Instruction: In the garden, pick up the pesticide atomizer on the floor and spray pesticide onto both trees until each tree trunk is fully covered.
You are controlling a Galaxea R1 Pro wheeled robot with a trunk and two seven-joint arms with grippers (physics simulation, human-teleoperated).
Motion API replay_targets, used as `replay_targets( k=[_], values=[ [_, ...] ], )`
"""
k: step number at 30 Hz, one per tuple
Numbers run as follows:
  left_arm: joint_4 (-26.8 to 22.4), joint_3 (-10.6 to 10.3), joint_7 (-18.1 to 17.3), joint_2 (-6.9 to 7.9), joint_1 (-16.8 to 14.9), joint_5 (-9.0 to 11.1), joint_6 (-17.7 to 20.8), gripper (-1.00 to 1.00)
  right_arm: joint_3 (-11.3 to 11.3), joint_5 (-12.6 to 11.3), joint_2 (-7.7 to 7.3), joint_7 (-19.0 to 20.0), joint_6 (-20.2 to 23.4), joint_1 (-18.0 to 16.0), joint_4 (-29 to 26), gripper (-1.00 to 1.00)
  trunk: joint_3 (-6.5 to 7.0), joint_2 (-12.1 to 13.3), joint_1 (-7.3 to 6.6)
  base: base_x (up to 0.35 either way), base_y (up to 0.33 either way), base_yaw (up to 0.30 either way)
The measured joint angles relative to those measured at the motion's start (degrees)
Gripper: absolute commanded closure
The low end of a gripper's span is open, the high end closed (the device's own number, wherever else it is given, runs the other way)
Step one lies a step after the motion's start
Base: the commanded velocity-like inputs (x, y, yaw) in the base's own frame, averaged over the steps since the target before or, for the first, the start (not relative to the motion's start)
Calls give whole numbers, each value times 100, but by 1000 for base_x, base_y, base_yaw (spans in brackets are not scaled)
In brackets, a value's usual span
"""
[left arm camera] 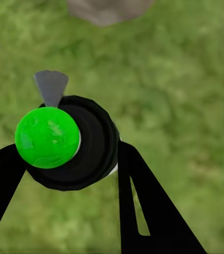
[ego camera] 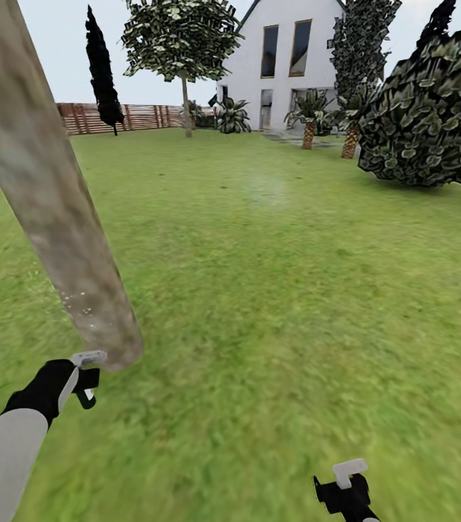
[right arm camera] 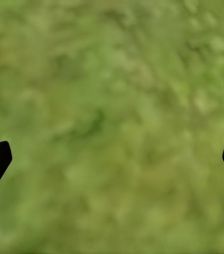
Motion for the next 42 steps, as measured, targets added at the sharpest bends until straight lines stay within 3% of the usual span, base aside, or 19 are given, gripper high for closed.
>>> replay_targets(
  k=[7,15,27,42],
  values=[
    [-1,0,0,8,0,-19,0,100,1,0,2,-1,0,1,0,-100,0,0,0,1,-274,11],
    [0,3,0,9,0,-22,0,100,1,0,9,0,0,4,0,-100,0,0,0,53,-274,245],
    [140,0,0,8,0,-14,-215,100,1,0,9,2,0,1,0,-100,0,0,0,221,-254,265],
    [141,0,0,8,0,-9,-221,100,1,0,9,0,0,1,0,-100,0,0,0,246,-233,43]
  ],
)
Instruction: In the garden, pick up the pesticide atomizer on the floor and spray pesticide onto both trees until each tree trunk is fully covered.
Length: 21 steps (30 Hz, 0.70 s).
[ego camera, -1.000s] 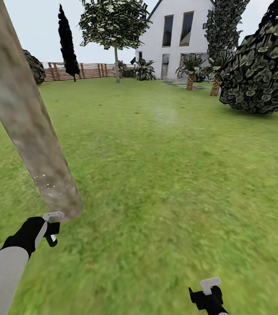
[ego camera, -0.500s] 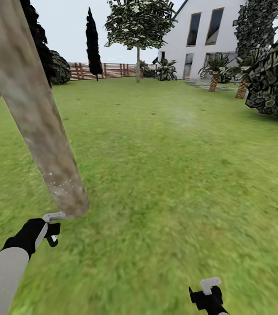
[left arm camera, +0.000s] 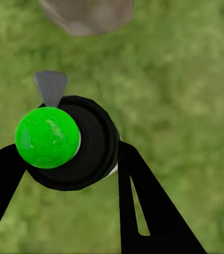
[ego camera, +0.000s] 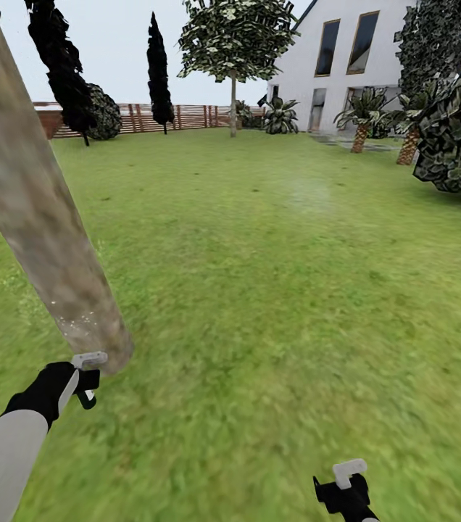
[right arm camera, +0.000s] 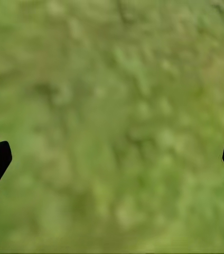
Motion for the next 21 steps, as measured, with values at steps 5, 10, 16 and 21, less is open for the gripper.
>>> replay_targets(
  k=[5,10,16,21],
  values=[
    [0,0,0,0,0,-4,-1,100,0,0,0,-1,0,0,0,-100,0,0,0,246,-233,270],
    [0,0,0,0,0,-12,-2,100,0,0,0,1,0,2,0,-100,0,0,0,245,-233,277],
    [-42,6,1,-3,0,16,7,100,0,0,0,2,0,0,0,-100,0,0,0,79,-169,277],
    [-145,-9,-83,168,-271,-25,391,100,-9,-8,0,1,0,-1,0,-100,1,0,0,1,-3,277]
  ],
)
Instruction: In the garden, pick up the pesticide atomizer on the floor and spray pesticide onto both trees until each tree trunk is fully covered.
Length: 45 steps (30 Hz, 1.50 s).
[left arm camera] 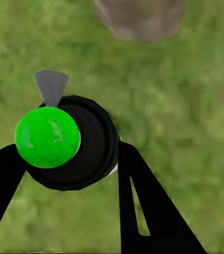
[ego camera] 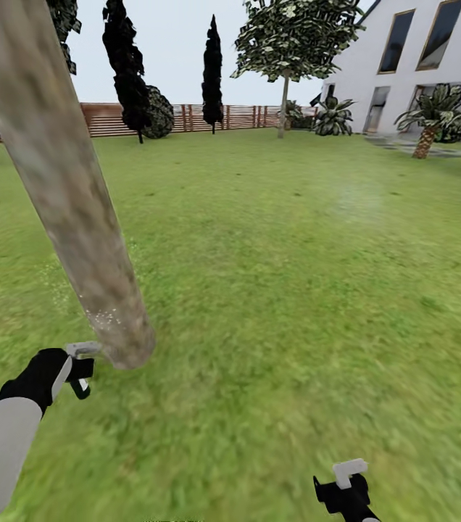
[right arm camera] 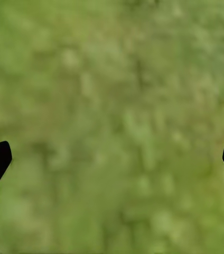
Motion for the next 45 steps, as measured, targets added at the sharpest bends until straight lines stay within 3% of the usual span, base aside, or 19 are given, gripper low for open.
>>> replay_targets(
  k=[2,6,8,9,10,16,24,40,45],
  values=[
    [-35,-26,-36,97,-393,33,271,100,2,-1,0,0,0,0,0,-100,0,0,0,0,0,270],
    [-24,-79,-45,45,-867,-9,464,100,-1,6,-13,-4,0,2,0,-100,-1,0,0,0,0,40],
    [-23,-123,-42,171,-893,-88,472,100,-1,8,-20,-7,0,1,0,-100,-1,0,0,0,0,1],
    [-29,-135,-51,341,-858,-93,472,100,-1,8,-28,-8,0,1,0,-100,-1,0,0,0,0,0],
    [-30,-137,-55,378,-843,-56,472,100,-1,6,-31,-8,0,0,0,-100,-1,0,0,0,0,0],
    [-31,-406,-55,316,-877,-15,481,100,0,3,-31,-8,0,0,0,-100,-1,0,0,183,-122,0],
    [-40,-404,-51,310,-889,11,481,100,0,4,-31,-8,0,0,0,-100,-1,0,0,163,-223,0],
    [-40,-410,-49,307,-901,13,490,100,0,3,-28,-2,-1,1,0,-100,-1,0,0,-95,-270,0],
    [-40,-404,-49,299,-906,15,490,100,0,0,-26,-7,0,2,0,-100,-1,0,0,158,-223,0]
  ],
)
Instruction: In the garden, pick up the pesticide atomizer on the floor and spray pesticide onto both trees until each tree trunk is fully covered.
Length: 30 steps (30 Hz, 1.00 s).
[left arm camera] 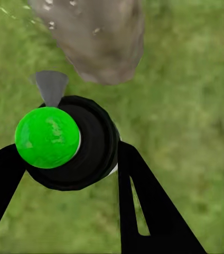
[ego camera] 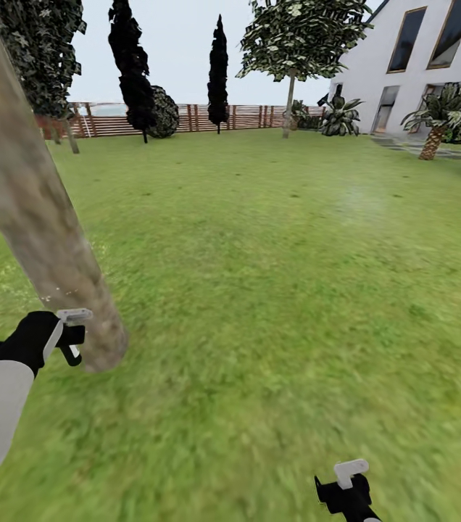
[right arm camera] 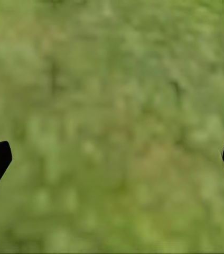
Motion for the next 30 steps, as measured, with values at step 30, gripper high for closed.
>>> replay_targets(
  k=[30],
  values=[
    [-662,13,9,7,41,-3,567,100,0,1,1,1,0,0,0,-100,0,0,0,168,-223,158]
  ],
)
